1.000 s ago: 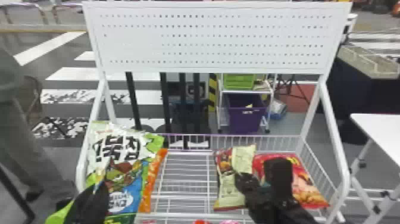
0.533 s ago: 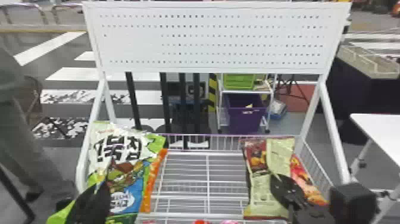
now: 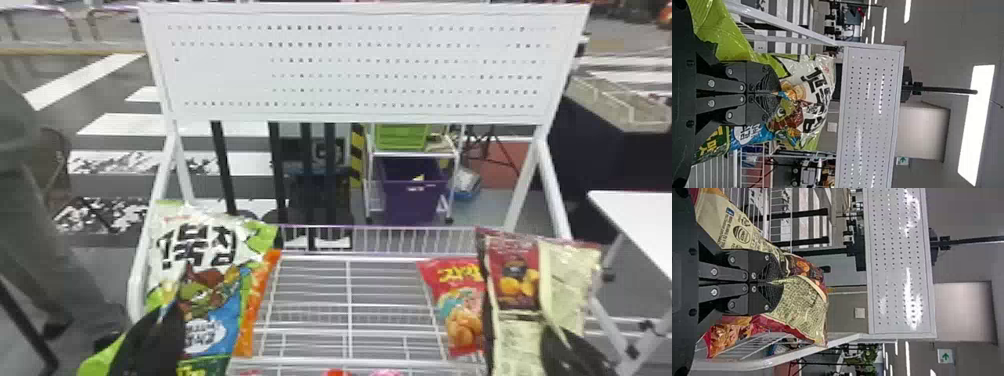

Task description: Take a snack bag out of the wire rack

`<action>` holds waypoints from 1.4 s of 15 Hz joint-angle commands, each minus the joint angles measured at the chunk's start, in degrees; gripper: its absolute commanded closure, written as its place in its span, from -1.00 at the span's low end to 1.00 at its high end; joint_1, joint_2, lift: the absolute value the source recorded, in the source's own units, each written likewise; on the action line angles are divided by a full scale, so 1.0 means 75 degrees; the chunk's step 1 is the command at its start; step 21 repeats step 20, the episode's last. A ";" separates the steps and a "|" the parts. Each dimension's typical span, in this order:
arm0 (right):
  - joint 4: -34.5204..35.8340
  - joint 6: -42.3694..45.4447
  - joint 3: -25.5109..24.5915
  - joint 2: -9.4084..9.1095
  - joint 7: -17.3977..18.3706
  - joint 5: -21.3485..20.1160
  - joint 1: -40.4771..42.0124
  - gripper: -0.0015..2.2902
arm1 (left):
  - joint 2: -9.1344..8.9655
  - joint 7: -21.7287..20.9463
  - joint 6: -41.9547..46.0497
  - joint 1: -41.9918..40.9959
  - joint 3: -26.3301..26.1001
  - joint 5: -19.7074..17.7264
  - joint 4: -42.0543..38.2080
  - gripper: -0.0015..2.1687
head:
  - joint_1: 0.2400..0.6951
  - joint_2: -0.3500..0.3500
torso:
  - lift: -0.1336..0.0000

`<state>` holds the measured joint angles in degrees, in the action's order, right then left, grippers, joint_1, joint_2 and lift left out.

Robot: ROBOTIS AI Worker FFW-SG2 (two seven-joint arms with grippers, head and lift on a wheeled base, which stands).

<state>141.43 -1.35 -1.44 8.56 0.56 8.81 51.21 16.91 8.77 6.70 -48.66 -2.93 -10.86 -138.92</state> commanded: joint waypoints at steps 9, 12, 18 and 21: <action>0.0138 0.0397 0.0039 -0.0251 -0.0028 -0.0483 0.0613 0.84 | 0.0007 0.0002 -0.0021 0.0055 -0.0019 -0.0017 0.0042 0.95 | 0.14 0.00 | 1.00; 0.0138 0.0397 0.0039 -0.0263 -0.0028 -0.0483 0.0613 0.84 | 0.0007 0.0002 -0.0021 0.0067 -0.0019 -0.0017 0.0054 0.95 | 0.14 0.00 | 1.00; 0.0138 0.0397 0.0039 -0.0263 -0.0028 -0.0506 0.0625 0.84 | 0.0018 0.0002 -0.0021 0.0067 -0.0019 -0.0017 0.0042 0.95 | 0.14 0.00 | 1.00; 0.0138 0.0397 0.0028 -0.0251 -0.0028 -0.0530 0.0637 0.84 | 0.0030 0.0002 -0.0021 0.0067 -0.0019 -0.0017 0.0042 0.95 | 0.14 0.00 | 1.00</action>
